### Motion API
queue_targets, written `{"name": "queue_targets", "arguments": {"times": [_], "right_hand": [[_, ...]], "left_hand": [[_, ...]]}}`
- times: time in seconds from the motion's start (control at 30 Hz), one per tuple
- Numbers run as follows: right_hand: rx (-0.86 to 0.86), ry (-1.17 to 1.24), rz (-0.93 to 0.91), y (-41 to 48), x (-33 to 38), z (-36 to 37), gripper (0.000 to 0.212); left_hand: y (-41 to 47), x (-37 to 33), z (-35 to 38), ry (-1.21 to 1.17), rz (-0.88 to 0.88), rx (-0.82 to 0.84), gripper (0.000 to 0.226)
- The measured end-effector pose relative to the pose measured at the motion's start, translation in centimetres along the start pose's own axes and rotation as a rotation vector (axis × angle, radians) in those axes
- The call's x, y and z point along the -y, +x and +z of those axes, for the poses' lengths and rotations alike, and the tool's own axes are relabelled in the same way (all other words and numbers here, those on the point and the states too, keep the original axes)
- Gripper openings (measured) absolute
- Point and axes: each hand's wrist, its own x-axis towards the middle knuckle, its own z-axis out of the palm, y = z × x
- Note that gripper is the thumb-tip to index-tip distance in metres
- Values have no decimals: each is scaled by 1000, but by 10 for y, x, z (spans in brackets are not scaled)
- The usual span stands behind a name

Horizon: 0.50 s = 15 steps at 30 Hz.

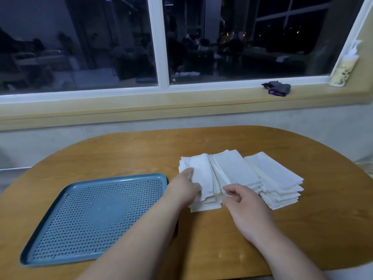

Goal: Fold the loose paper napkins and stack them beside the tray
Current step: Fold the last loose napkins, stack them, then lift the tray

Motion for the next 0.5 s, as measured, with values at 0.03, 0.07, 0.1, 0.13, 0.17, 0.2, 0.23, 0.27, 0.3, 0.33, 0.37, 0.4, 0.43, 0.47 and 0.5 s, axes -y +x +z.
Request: {"name": "queue_targets", "arguments": {"times": [0.03, 0.07, 0.1, 0.13, 0.17, 0.2, 0.23, 0.27, 0.3, 0.33, 0.37, 0.4, 0.43, 0.47, 0.5], "right_hand": [[-5, 8, 2, 0, -1, 0, 20], [-11, 12, 3, 1, -2, -1, 20], [-16, 16, 4, 1, -4, -2, 20], [-23, 25, 6, 0, -5, -3, 19], [-30, 34, 8, -1, -5, -4, 18], [-37, 38, 9, -3, -6, -5, 17], [-46, 37, 5, -5, -8, -5, 17], [-57, 39, 1, -6, -10, -6, 17], [-64, 52, -4, -9, -11, -6, 17], [-61, 76, -10, -12, -12, -6, 20], [-42, 103, -19, -16, -12, -5, 27], [-4, 126, -34, -21, -12, -4, 35], [50, 139, -57, -26, -11, -3, 43], [114, 138, -82, -32, -9, -1, 49], [181, 120, -106, -38, -8, 2, 52]], "left_hand": [[0, 0, 0, -38, -11, -7, 68], [-1, 1, 0, -72, -21, -7, 67], [-4, 1, 0, -90, -22, -6, 67], [-7, 1, 0, -95, -22, -1, 66], [-12, 1, 0, -90, -21, 1, 65], [-18, 3, 0, -84, -24, 4, 65], [-25, 4, 0, -77, -27, 9, 64], [-33, 6, 0, -70, -27, 17, 64], [-43, 8, 0, -58, -22, 25, 63], [-53, 11, 0, -47, -16, 35, 63], [-64, 15, 1, -38, -8, 44, 64], [-76, 18, 2, -33, 0, 54, 64], [-87, 21, 2, -23, 10, 60, 65], [-96, 24, 3, -8, 25, 64, 67], [-105, 27, 3, 12, 42, 68, 68]]}}
